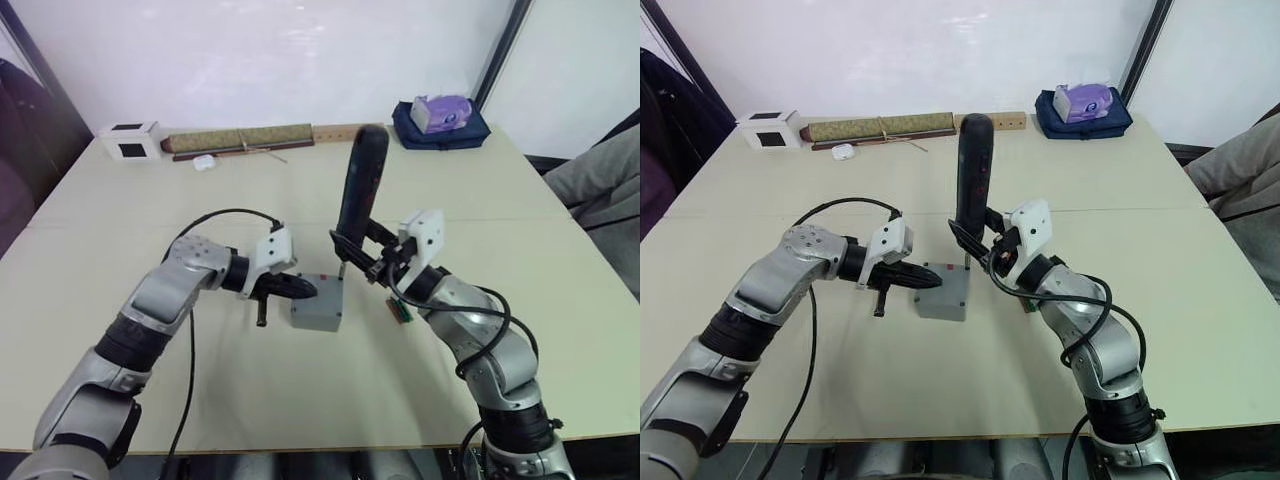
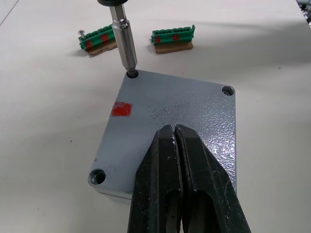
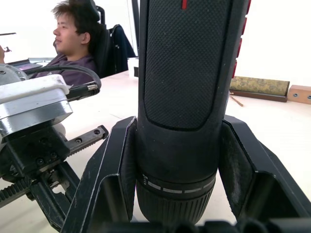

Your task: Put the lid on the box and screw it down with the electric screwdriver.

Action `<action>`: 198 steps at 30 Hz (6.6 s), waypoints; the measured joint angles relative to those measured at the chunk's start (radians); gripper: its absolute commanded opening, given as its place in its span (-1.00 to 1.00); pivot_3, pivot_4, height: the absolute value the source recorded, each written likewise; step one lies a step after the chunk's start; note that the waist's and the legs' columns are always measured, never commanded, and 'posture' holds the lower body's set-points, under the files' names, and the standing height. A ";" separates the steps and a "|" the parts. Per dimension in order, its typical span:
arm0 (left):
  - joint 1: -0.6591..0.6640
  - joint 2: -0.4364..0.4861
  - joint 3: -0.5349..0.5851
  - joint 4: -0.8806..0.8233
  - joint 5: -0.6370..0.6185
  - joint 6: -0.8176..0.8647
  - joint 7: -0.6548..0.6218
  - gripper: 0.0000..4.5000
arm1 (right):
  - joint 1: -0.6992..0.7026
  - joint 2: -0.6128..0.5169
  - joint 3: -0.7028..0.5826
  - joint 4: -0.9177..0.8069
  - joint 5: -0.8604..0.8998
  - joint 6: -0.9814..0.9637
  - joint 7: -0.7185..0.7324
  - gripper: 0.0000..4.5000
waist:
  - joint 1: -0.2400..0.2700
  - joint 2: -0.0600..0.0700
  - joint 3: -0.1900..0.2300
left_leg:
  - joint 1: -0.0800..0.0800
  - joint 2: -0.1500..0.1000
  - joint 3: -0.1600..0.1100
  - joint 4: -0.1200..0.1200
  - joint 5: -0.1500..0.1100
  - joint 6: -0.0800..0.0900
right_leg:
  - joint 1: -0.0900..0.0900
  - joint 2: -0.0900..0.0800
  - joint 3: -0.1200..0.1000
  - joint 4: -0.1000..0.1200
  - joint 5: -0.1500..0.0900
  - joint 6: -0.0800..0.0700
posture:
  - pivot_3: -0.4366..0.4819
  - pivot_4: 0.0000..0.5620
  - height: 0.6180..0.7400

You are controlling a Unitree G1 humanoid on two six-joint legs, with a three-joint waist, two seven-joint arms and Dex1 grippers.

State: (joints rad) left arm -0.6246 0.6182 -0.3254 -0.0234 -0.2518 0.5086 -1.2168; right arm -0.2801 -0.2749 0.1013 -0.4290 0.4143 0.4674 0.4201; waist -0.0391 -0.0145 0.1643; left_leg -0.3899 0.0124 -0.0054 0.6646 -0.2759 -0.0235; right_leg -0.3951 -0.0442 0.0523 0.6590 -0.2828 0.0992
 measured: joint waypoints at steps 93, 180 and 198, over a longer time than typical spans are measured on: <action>-0.001 -0.024 0.030 -0.222 -0.153 0.120 0.006 -1.00 | -0.325 -0.777 -0.352 0.525 0.601 1.141 -0.229 -0.22 | 0.037 0.008 0.001 | -0.037 -0.001 0.001 -0.001 -0.002 0.003 | -0.030 -0.005 -0.001 -0.013 0.002 0.002 | -0.05 -0.47 1.00; 0.089 -0.012 -0.025 0.022 0.126 -0.033 -0.002 -1.00 | -0.172 -0.564 0.206 -0.010 0.041 0.488 0.318 0.97 | 0.026 0.010 0.005 | -0.036 -0.001 0.000 0.018 -0.002 0.003 | -0.029 -0.001 0.000 0.004 0.005 0.006 | -0.05 -0.47 1.00; 0.060 -0.008 -0.004 0.048 0.107 -0.034 -0.002 -1.00 | -0.068 -0.462 0.188 -0.184 0.110 0.604 0.279 0.97 | 0.025 0.010 0.005 | -0.035 -0.002 -0.001 0.018 -0.002 0.003 | -0.029 -0.001 0.000 0.005 0.005 0.006 | -0.05 -0.47 1.00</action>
State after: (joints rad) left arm -0.5644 0.6099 -0.3299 0.0241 -0.1449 0.4748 -1.2191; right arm -0.3478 -0.7369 0.2896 -0.6126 0.5243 1.0716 0.6992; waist -0.0137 -0.0042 0.1696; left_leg -0.4252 0.0108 -0.0060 0.6829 -0.2774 -0.0205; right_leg -0.4236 -0.0455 0.0523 0.6639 -0.2780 0.1054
